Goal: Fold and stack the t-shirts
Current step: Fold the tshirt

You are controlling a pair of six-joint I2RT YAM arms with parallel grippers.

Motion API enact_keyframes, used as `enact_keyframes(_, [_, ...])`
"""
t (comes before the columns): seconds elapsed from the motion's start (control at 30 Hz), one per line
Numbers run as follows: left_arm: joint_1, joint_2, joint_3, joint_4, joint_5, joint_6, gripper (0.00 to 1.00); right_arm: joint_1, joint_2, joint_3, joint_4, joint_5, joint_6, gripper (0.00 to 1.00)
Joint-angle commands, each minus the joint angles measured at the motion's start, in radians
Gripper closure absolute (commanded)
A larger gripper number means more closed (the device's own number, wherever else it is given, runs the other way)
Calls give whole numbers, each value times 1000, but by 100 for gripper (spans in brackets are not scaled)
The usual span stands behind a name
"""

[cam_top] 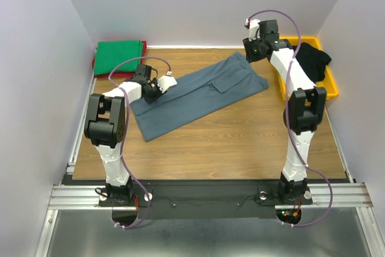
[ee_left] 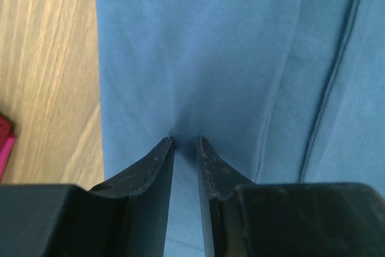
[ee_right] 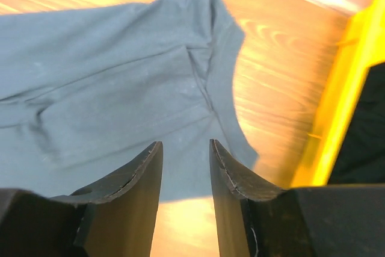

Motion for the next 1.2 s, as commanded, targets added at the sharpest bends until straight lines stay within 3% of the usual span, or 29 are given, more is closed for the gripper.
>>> enact_keyframes(0.0, [2, -20, -128, -54, -89, 56, 67, -6, -103, -110, 42, -12, 25, 57])
enact_keyframes(0.23, [-25, -192, -288, -191, -56, 56, 69, -15, -177, -286, -37, -67, 22, 56])
enact_keyframes(0.37, [-111, -313, -357, -307, 3, 19, 70, -40, -183, -342, -63, -104, 44, 56])
enact_keyframes(0.43, [-206, -388, -369, -386, 82, -36, 70, -43, -181, -363, -70, -130, 54, 56])
enact_keyframes(0.6, [-369, -479, -290, -466, 254, -139, 67, -43, -152, -366, -73, -253, 98, 56])
enact_keyframes(0.8, [-354, -434, -171, -487, 256, -182, 67, -40, -37, -308, -70, -357, 178, 57])
enact_keyframes(0.87, [-323, -459, -164, -463, 262, -187, 66, -40, 12, -261, -70, -365, 209, 62])
enact_keyframes(1.17, [-165, -546, -162, -248, 208, -254, 63, -17, 214, -120, -22, -164, 299, 73])
